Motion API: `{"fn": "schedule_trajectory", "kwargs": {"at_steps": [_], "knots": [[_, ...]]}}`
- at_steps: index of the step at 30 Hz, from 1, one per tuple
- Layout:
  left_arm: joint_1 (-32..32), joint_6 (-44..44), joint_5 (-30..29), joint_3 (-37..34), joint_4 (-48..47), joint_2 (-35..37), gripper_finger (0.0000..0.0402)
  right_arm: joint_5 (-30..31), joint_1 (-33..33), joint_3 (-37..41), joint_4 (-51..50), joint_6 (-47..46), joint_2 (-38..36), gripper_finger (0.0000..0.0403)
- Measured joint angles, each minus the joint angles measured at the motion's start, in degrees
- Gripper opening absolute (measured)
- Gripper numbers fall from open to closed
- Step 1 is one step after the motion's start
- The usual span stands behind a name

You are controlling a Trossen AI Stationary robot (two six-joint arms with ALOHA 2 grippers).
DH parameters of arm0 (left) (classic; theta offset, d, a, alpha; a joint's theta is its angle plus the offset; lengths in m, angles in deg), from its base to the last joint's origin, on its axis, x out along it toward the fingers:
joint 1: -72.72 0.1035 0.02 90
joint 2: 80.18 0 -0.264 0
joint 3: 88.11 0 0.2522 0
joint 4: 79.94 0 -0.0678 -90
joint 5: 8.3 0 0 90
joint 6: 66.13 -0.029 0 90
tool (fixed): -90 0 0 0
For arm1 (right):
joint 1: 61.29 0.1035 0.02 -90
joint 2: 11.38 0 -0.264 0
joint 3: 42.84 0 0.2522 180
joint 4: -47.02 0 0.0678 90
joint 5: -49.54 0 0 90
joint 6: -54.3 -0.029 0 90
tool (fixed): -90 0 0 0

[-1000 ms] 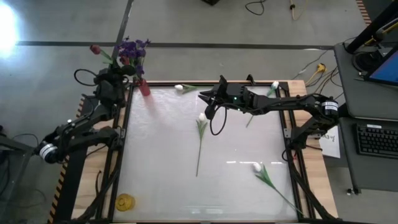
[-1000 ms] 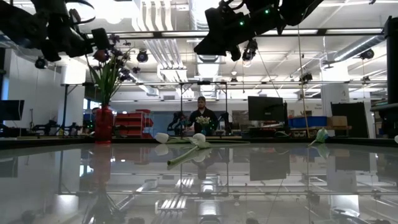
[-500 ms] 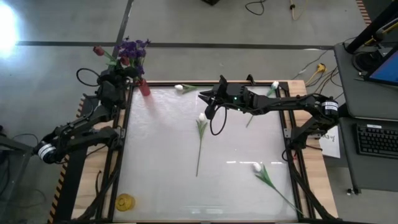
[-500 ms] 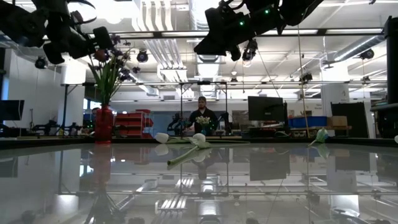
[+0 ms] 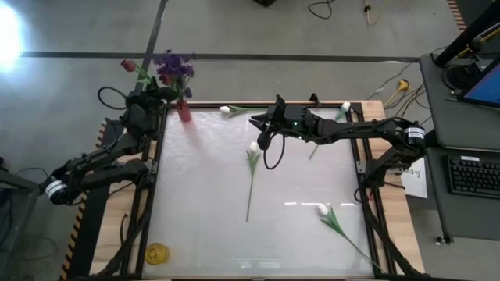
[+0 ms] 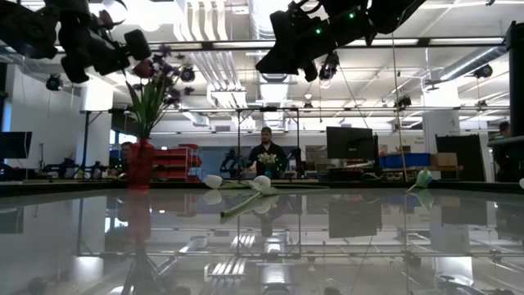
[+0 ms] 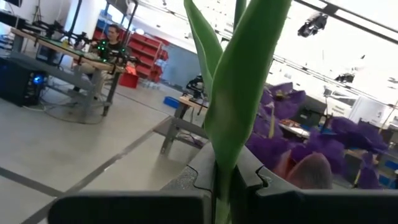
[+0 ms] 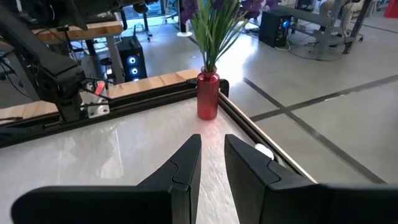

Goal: Sort flowers into vase by color
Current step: Put the red flower into the red vase

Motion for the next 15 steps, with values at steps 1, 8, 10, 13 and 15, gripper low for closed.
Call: {"fn": "schedule_trajectory", "kwargs": {"at_steps": [1,8,10,13,15], "knots": [[0.00,-0.47,-0.04,0.00,-0.04,0.15,0.0000,0.02,0.04,0.00,0.00,-0.19,0.00,0.0063],[0.02,-0.99,-0.26,0.00,-1.27,0.34,0.0000,0.01,0.17,0.00,0.00,-0.32,0.00,0.0063],[0.00,-0.97,-0.26,0.00,-2.06,0.34,0.0000,0.01,0.15,0.00,0.00,-0.32,0.00,0.0063],[0.02,-0.42,-0.26,0.00,-3.78,0.37,0.0000,0.01,0.15,0.00,0.00,-0.32,0.00,0.0063],[0.02,0.38,-0.26,0.00,-4.83,0.49,0.0000,0.01,0.15,0.00,0.00,-0.30,0.00,0.0063]]}}
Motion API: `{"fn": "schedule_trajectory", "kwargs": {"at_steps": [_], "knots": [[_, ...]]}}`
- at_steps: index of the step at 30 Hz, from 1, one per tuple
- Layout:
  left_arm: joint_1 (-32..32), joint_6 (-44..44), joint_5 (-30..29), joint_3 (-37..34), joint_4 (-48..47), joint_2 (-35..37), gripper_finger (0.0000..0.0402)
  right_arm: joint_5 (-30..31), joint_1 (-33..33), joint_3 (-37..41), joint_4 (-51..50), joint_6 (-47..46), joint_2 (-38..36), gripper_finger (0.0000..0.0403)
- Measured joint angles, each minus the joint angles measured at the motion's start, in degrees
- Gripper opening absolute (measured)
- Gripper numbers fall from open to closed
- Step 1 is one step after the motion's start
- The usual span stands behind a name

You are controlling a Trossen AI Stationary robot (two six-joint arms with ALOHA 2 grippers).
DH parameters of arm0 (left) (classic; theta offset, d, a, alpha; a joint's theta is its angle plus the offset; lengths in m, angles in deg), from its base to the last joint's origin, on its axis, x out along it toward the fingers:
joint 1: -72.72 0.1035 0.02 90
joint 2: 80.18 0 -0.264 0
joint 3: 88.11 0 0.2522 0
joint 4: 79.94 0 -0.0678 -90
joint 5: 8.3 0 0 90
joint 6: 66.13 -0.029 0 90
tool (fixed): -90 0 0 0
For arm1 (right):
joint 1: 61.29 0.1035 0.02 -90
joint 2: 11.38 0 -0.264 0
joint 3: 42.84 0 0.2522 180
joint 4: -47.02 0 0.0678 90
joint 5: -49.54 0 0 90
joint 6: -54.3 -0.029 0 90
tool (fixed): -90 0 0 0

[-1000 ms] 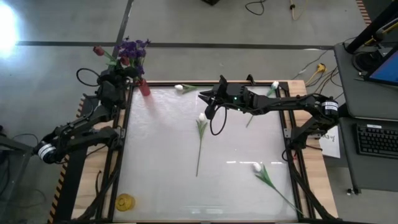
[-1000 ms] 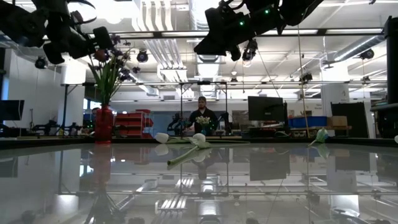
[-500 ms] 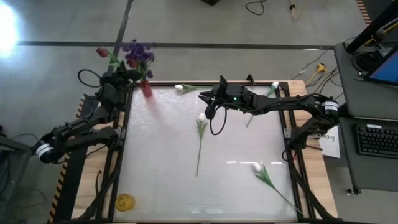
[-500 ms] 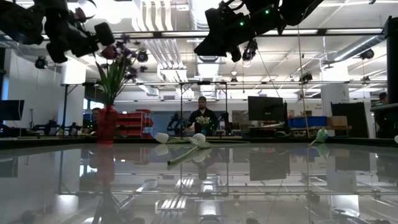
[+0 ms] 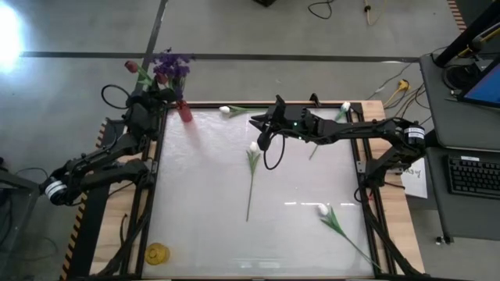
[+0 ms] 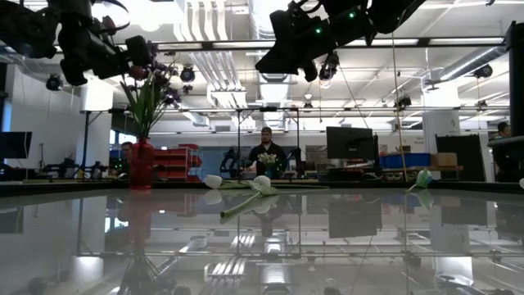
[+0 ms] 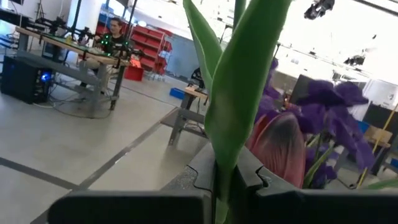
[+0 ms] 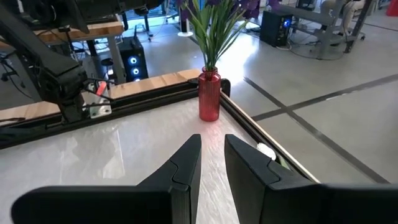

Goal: Sort flowers into vase by color
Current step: Put the red flower into the red vase

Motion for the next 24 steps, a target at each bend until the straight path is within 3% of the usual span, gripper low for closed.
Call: {"fn": "schedule_trajectory", "kwargs": {"at_steps": [12,24], "knots": [[0.07,-1.19,-1.95,0.00,-1.98,1.11,0.0000,0.01,0.00,0.00,0.00,-0.04,0.00,0.0063],[-0.42,-8.94,-1.34,3.44,-4.10,5.21,0.0000,0.01,0.01,0.00,-0.02,-0.11,0.00,0.0063]]}}
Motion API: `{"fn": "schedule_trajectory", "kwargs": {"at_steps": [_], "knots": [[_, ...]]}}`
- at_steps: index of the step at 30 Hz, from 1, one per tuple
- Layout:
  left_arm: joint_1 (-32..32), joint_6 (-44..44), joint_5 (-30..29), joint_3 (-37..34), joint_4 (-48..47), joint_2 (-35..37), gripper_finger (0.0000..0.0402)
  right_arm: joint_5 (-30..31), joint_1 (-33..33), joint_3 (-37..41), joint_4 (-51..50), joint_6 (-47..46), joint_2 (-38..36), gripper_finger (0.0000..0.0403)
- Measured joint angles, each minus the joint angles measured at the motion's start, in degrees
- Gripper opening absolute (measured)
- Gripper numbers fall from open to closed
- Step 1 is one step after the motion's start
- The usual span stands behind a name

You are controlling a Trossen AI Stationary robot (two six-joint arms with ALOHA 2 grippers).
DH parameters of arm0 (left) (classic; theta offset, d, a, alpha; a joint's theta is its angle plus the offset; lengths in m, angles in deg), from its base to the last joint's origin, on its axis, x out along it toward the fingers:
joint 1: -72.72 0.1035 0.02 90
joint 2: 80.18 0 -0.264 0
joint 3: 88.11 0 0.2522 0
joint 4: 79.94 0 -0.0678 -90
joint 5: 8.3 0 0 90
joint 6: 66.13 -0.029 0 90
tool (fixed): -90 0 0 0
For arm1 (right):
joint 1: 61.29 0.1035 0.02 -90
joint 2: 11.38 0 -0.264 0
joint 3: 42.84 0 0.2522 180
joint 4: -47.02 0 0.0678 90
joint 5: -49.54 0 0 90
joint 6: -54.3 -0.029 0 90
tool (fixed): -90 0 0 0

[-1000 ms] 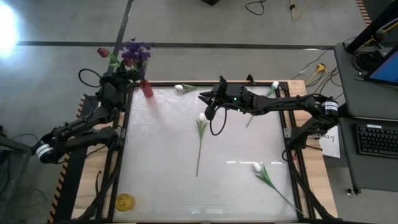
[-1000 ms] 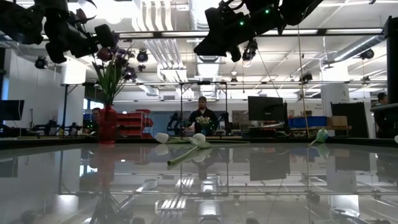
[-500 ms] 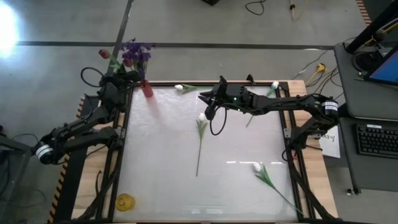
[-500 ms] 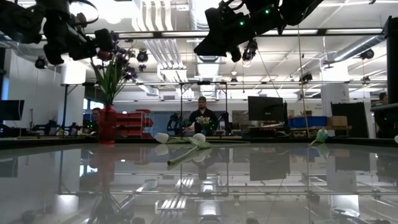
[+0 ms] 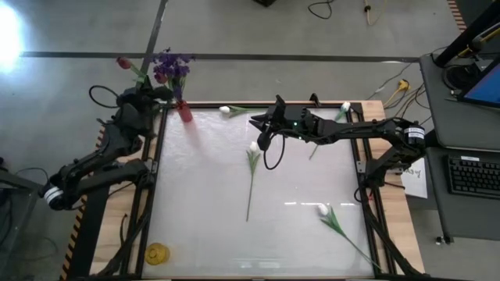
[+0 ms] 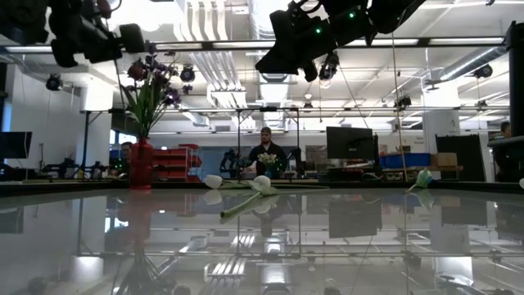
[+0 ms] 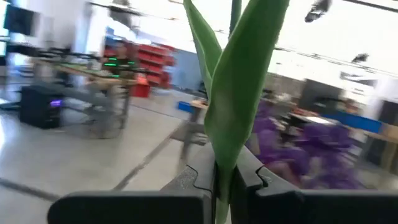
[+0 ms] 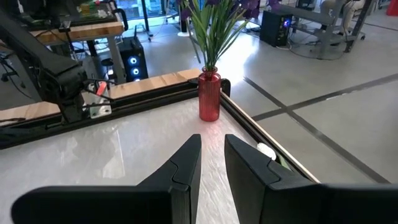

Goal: Sort flowers into vase by color
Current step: Put the red flower into the red vase

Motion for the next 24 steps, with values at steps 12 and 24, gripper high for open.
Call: {"fn": "schedule_trajectory", "kwargs": {"at_steps": [12,24], "knots": [[-0.69,0.19,18.54,0.36,-5.04,5.03,0.0000,0.16,-0.02,0.02,0.04,0.09,0.00,0.0063],[-1.23,-7.37,25.73,6.16,-7.43,1.25,0.0000,0.18,-0.03,0.02,0.50,0.04,0.00,0.0063]]}}
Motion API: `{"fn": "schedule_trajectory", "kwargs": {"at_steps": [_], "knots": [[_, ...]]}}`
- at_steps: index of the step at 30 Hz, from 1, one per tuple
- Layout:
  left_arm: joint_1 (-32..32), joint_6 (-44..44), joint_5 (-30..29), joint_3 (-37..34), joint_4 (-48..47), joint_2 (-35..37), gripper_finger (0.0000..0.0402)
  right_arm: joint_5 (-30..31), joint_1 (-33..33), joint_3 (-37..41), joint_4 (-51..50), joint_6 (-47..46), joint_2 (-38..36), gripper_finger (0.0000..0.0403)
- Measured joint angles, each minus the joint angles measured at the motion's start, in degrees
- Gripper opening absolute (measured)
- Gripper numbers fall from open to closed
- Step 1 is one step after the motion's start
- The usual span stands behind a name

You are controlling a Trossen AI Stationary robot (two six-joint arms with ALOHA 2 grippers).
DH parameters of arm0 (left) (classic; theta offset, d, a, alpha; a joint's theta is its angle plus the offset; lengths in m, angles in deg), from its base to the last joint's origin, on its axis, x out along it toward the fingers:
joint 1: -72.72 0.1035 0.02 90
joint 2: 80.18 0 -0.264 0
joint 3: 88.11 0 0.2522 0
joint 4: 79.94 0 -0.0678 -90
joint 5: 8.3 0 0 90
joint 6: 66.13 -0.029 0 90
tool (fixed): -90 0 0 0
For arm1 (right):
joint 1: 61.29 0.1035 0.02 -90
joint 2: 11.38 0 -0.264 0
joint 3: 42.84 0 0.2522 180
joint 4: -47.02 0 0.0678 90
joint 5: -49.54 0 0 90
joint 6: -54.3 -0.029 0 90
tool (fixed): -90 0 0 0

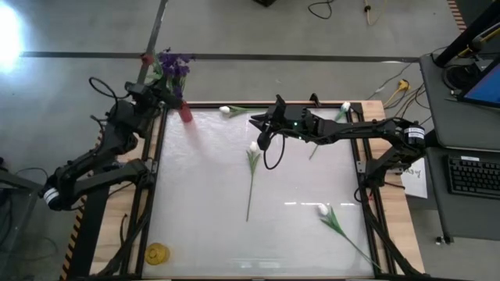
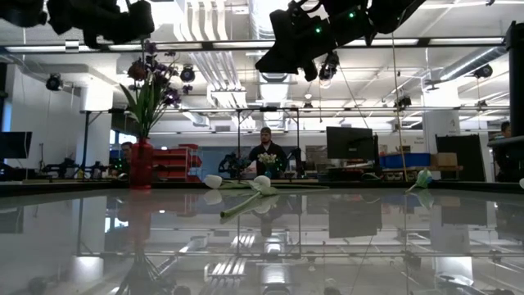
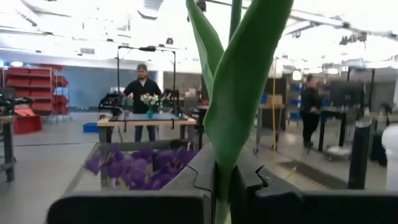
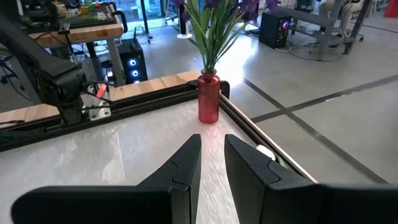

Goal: Sort flowers into vase by color
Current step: Put the red flower into the red vase

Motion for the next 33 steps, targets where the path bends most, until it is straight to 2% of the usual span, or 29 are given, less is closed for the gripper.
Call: {"fn": "schedule_trajectory", "kwargs": {"at_steps": [9,14,19,21,28,33], "knots": [[-0.01,-1.31,-0.24,16.01,-18.59,-3.62,0.0000,0.02,0.00,0.00,1.90,0.00,0.00,0.0063],[0.01,-4.31,-0.33,20.97,-20.45,-5.42,0.0000,0.02,-0.02,0.00,1.97,0.00,0.00,0.0063],[0.11,-5.39,-1.40,21.48,-18.67,-7.35,0.0000,0.02,-0.01,0.00,1.97,0.00,0.00,0.0063],[0.13,-6.67,-3.24,20.41,-16.91,-8.35,0.0000,0.02,0.00,0.00,1.93,0.00,0.00,0.0063],[0.75,-5.46,-3.48,16.42,-10.33,-11.54,0.0000,0.00,0.02,0.00,0.82,-0.02,0.00,0.0063],[0.80,-5.10,-8.21,15.43,-10.13,-12.14,0.0000,-0.02,0.02,0.00,0.69,-0.02,0.00,0.0063]]}}
